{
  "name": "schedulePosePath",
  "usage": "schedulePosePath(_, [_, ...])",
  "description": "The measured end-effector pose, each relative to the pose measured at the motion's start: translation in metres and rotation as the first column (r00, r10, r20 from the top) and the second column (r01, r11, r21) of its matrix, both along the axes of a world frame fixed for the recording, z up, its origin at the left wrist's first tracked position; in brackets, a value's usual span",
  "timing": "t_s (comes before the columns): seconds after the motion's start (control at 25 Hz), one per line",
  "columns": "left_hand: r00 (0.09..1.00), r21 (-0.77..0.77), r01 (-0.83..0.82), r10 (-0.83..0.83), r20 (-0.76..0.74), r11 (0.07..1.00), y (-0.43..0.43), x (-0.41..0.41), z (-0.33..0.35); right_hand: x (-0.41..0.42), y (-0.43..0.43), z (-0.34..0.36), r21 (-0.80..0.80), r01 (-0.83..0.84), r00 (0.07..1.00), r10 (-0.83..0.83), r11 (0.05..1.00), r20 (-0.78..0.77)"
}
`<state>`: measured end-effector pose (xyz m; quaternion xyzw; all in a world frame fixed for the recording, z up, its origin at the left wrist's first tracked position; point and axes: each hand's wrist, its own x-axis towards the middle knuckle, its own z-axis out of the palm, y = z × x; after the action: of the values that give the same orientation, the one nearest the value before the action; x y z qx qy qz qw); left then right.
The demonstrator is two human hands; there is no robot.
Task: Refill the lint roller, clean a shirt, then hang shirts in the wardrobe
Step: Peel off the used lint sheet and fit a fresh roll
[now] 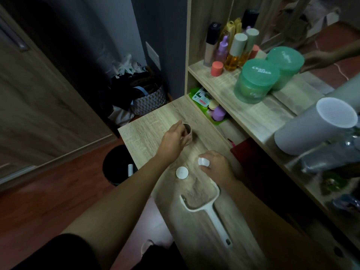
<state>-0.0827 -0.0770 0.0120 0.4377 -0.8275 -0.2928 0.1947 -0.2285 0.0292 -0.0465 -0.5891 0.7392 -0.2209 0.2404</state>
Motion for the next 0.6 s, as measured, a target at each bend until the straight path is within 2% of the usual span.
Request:
schedulePosePath(0.04, [0.996,0.028,-0.063,0.064,-0.060,0.998,0.002,0.003,0.001,0.001,0.001,0.004,-0.033,0.131,0.985,-0.126,0.991,0.114])
schedulePosePath(0.08, [0.976,0.102,-0.157,0.170,-0.138,0.982,0.004,0.007,0.003,0.002,0.003,0.011,-0.013,0.273,0.921,-0.257,0.962,0.291])
schedulePosePath(0.12, [0.925,0.244,-0.252,0.307,-0.223,0.936,0.007,0.012,0.006,0.003,0.003,0.019,0.049,0.369,0.798,-0.344,0.928,0.494])
schedulePosePath(0.16, [0.839,0.435,-0.293,0.447,-0.311,0.852,0.011,0.016,0.009,0.002,0.004,0.026,0.099,0.400,0.673,-0.366,0.911,0.643])
schedulePosePath(0.2, [0.733,0.619,-0.254,0.566,-0.377,0.743,0.015,0.019,0.013,0.002,0.005,0.031,0.094,0.400,0.599,-0.338,0.912,0.726])
schedulePosePath(0.24, [0.640,0.744,-0.180,0.651,-0.408,0.644,0.019,0.023,0.015,0.002,0.006,0.036,0.064,0.394,0.593,-0.307,0.917,0.744])
schedulePosePath(0.32, [0.582,0.835,-0.085,0.708,-0.401,0.543,0.024,0.028,0.016,0.006,0.010,0.045,0.011,0.375,0.603,-0.253,0.927,0.757])
schedulePosePath(0.6, [0.586,0.866,-0.009,0.704,-0.400,0.499,0.035,0.030,0.017,0.007,0.016,0.055,-0.042,0.350,0.629,-0.202,0.936,0.751])
